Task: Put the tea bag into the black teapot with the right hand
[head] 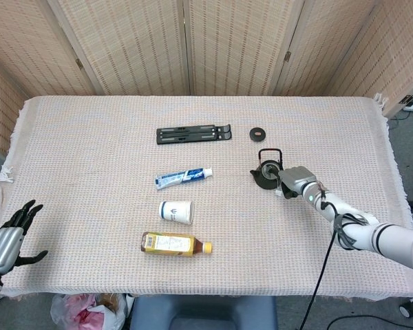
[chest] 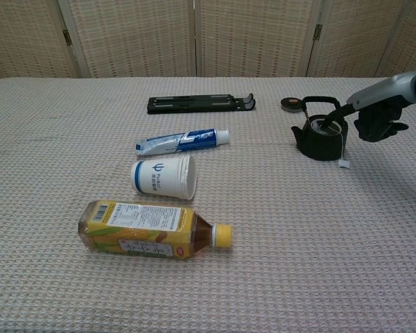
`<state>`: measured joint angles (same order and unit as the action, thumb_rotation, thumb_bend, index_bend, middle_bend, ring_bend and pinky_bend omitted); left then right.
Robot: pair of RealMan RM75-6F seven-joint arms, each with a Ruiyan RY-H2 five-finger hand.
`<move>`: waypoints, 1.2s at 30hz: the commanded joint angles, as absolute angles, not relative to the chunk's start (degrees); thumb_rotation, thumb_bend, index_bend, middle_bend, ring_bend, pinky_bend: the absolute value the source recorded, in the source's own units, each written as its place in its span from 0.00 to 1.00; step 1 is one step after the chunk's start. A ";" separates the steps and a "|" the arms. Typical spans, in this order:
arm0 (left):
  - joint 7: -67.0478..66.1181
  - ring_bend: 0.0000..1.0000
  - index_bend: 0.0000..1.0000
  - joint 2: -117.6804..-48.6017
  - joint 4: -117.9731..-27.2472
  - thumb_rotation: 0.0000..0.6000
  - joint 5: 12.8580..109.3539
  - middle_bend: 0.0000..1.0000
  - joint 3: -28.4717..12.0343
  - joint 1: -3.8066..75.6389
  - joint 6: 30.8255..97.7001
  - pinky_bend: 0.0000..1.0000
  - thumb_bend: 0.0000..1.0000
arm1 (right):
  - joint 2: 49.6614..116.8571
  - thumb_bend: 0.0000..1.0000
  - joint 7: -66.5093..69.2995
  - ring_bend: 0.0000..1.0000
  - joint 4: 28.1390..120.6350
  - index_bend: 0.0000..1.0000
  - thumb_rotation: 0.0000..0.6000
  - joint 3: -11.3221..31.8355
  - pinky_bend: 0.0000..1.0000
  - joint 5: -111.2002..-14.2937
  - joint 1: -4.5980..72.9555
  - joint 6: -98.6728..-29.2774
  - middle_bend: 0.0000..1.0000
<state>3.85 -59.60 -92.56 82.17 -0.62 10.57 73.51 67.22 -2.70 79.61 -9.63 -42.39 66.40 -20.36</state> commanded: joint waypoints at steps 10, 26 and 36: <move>3.23 0.12 0.00 -59.54 -93.57 1.00 84.31 0.00 -0.01 9.18 76.62 0.32 0.23 | 54.92 1.00 -2.68 0.77 94.97 0.00 1.00 -7.29 0.79 -45.66 62.42 -29.52 0.82; 6.51 0.12 0.00 -59.17 -92.68 1.00 86.36 0.00 -0.07 8.87 78.32 0.32 0.23 | 59.27 0.21 -9.13 0.07 99.68 0.00 1.00 -10.66 0.13 -74.27 27.60 -77.81 0.07; 9.58 0.12 0.00 -60.57 -89.48 1.00 88.66 0.00 -0.22 9.08 80.00 0.32 0.23 | 66.24 0.18 -10.89 0.00 91.60 0.00 1.00 -8.59 0.00 -76.17 16.03 -88.53 0.00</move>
<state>9.68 -60.50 -89.50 88.75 -0.18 9.05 80.06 65.28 -11.21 92.60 -9.11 -75.52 17.20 -87.83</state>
